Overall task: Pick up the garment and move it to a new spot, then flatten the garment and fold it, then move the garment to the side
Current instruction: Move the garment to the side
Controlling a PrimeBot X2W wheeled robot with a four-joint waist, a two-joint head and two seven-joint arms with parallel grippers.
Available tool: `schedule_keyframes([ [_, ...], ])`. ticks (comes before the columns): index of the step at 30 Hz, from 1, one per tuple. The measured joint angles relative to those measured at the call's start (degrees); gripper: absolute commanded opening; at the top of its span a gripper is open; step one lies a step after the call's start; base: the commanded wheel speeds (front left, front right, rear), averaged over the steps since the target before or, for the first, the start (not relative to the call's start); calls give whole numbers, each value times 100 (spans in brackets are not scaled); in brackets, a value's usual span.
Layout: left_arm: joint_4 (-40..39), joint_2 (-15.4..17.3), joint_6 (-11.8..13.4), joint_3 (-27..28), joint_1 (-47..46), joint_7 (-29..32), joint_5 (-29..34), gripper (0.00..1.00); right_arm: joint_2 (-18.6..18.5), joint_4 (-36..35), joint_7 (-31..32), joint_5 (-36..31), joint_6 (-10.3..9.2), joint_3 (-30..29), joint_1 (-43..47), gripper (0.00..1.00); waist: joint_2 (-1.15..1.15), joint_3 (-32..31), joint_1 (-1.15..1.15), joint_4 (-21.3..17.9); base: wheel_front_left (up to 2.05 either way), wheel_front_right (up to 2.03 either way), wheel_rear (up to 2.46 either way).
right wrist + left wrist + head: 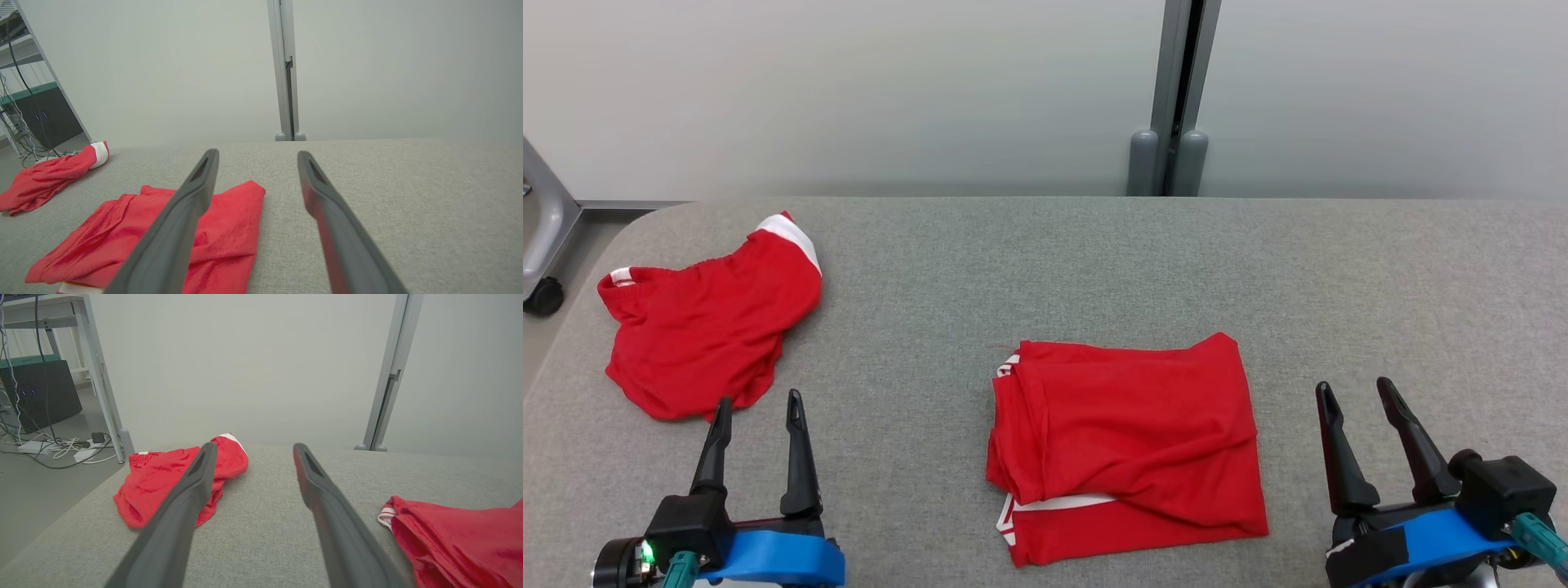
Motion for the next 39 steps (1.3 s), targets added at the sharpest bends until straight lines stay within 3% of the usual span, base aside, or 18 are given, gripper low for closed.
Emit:
schedule_keyframes([
  [7,20,4,1,5,-4,0,-22,100,2,79,18,-7,0,-24,-95,100,0,30,0,-27,0,0,0],
  [17,-47,-8,7,-57,-138,0,-62,100,4,375,315,-249,0,148,-1211,100,0,171,0,43,0,0,0],
  [25,-69,-23,7,-153,-268,0,-121,100,7,1322,479,-319,0,190,-1549,100,0,379,0,229,0,0,0],
  [39,-25,-40,5,-201,-504,0,-204,100,9,3344,84,-241,0,336,-1631,100,0,763,1,439,0,0,0],
])
